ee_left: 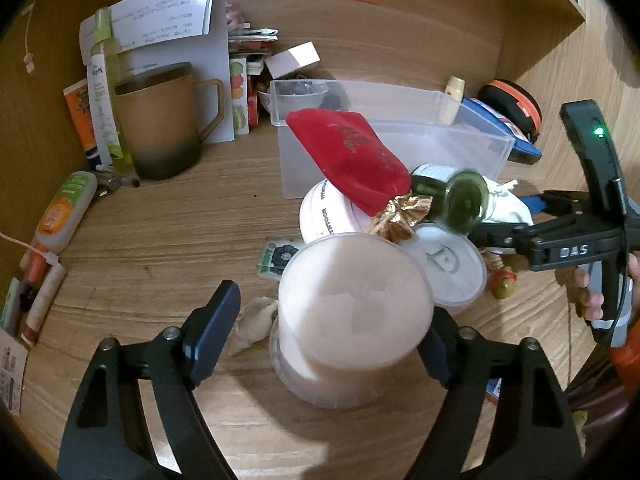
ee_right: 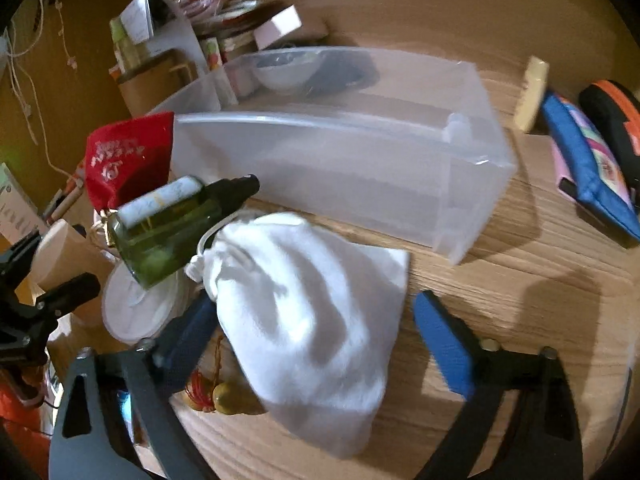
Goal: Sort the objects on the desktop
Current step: 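Grasp the white drawstring pouch with the right tool while the left tool grasps the pink container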
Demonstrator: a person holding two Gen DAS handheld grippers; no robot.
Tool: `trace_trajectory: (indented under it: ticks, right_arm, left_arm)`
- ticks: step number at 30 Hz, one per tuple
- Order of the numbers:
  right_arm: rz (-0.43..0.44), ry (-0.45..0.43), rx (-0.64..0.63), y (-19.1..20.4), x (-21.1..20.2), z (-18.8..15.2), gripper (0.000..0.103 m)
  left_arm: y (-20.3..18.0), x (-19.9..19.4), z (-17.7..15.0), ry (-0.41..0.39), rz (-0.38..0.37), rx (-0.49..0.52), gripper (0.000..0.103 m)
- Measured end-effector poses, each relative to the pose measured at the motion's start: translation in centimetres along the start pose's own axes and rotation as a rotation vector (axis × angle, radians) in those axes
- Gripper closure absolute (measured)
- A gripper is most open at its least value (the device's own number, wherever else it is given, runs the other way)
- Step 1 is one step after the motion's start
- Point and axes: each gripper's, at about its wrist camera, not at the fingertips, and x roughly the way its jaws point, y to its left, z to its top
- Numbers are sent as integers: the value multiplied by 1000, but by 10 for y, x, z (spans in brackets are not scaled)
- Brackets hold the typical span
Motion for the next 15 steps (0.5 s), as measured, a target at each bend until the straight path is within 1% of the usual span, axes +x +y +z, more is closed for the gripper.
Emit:
trace_trajectory:
  ticks: [2,3,5,6,8,12,14,15]
  right_arm:
    - [-18,-13,-19,2,-1,0,24]
    - [-21,-18,-24,2,-2,0,26]
    - [-24,-28,-29,1,-5,-1,37]
    - [-28,-34,-31,1,-6,-2,41]
    - [-30,-43,-30,0,-9,-3,53]
    - [-9,-71,9,-5,-16,-5,63]
    - [-10,-98,25,-7,-22,-8,69]
    - [-16,-108,30,-7,-24,-8,70]
  left_arm:
    - [-1,1,0,2,-15,-1,34]
    - [-2,1,1,2,-19,0,37]
    - [-5,2,1,1,-23,9,45]
    - [-6,3,1,0,-20,13,45]
    - [-9,3,1,-7,-4,22,45]
    - [-9,2,2,-5,16,21,46]
    - [-11,1,2,-8,30,26,46]
    - [-11,0,2,-9,34,26,46]
